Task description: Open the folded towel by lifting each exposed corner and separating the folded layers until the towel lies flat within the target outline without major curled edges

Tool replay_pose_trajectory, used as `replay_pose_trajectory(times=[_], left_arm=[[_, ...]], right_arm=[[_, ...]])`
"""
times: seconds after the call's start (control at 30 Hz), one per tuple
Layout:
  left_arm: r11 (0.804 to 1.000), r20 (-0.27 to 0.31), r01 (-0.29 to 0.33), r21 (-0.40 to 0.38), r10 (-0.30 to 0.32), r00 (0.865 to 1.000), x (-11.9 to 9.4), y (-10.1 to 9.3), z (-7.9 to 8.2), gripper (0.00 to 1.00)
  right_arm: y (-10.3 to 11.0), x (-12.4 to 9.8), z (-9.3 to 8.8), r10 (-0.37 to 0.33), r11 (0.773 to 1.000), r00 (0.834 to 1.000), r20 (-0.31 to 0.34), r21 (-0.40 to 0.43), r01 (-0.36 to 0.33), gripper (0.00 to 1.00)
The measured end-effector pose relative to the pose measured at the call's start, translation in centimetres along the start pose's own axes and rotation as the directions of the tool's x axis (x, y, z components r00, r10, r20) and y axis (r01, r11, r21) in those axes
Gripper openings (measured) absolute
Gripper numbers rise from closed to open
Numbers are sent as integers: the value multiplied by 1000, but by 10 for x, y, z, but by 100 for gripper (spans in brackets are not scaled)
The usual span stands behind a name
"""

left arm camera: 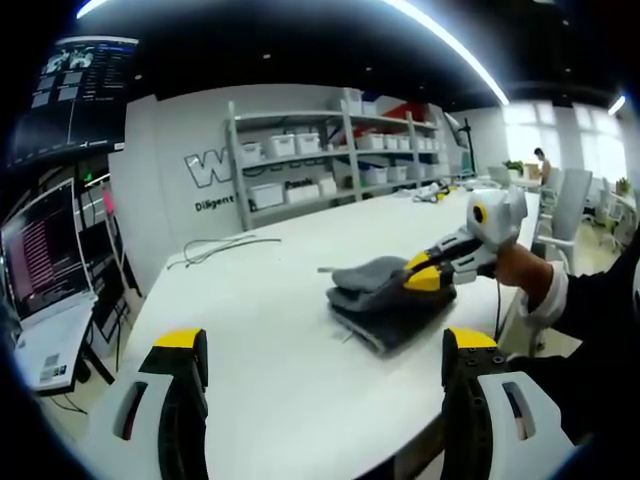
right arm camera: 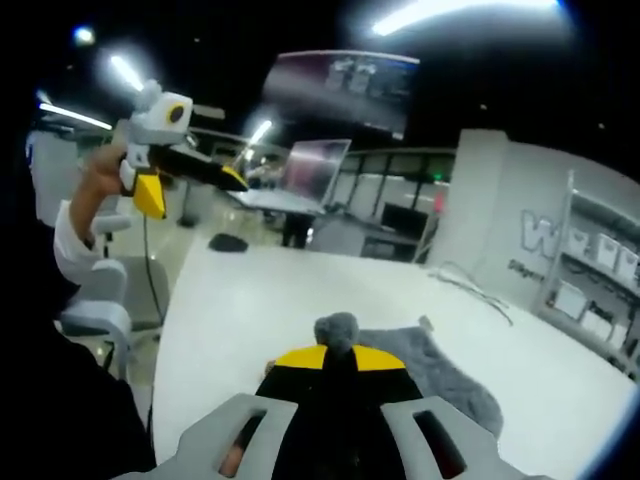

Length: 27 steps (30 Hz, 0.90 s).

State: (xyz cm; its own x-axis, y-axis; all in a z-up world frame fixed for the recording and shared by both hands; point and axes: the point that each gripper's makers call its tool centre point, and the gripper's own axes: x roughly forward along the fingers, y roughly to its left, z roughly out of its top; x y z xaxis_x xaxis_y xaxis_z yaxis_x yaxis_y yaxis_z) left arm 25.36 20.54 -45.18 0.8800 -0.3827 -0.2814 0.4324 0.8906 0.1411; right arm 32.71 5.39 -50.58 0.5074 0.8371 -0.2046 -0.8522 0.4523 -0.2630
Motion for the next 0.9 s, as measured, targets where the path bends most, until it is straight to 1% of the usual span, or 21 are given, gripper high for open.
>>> replay_pose_trajectory(times=[0.9], left_arm=[[1000, 1, -4, -3, 4, 1000, -2, 4, 0, 96]], right_arm=[[-10, -9, 2, -20, 999, 1000, 12, 31, 20, 3]])
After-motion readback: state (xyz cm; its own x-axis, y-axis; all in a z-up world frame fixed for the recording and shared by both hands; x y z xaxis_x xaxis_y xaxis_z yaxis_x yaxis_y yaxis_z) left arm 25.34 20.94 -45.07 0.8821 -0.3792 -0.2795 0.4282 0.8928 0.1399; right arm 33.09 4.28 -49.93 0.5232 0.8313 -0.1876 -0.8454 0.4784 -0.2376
